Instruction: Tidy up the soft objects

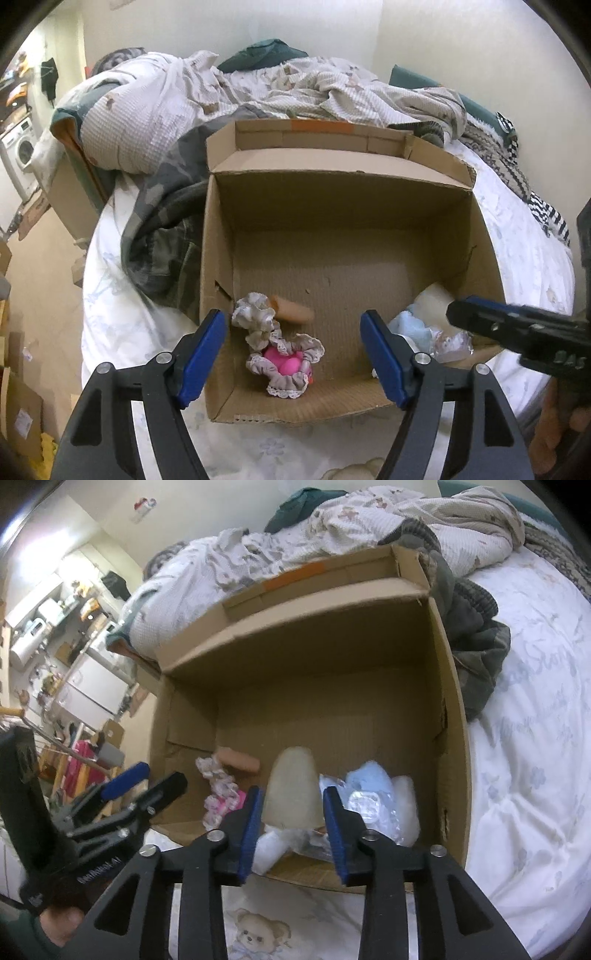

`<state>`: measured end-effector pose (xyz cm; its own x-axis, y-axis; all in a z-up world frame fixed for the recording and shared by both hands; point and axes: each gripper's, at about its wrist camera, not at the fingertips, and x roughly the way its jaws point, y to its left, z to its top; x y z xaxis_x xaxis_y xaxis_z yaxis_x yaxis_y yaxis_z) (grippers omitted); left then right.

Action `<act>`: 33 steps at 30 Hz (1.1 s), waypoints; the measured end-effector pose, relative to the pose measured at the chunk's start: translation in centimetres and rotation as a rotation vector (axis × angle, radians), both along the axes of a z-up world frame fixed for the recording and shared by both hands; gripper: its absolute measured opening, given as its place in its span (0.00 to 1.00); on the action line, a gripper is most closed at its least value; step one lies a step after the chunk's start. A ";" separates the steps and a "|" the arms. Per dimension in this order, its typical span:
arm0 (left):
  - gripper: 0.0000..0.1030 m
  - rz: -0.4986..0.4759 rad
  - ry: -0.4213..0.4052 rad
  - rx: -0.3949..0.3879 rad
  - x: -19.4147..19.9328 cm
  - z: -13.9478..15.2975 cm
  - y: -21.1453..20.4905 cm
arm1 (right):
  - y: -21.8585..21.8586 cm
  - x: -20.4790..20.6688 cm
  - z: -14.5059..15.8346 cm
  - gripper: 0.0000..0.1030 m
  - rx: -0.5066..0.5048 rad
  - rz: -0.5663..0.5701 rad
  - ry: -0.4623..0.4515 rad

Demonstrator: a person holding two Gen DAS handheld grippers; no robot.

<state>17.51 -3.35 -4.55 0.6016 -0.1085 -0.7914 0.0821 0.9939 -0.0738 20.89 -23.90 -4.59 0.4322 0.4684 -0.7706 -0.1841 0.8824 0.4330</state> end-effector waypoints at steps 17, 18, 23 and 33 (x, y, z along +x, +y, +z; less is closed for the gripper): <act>0.72 0.123 -0.058 0.022 -3.6 2.9 2.9 | -1.4 -2.8 3.6 1.00 0.003 -0.089 -0.163; 0.74 0.119 -0.062 0.024 -4.0 3.0 3.0 | -1.4 -3.1 3.8 1.00 -0.002 -0.086 -0.171; 0.93 0.143 -0.083 0.020 -5.4 3.7 3.4 | -1.2 -4.9 4.9 1.00 0.006 -0.063 -0.216; 1.00 0.114 -0.131 0.021 -9.5 5.6 2.9 | -1.5 -9.1 5.8 1.00 -0.042 -0.108 -0.279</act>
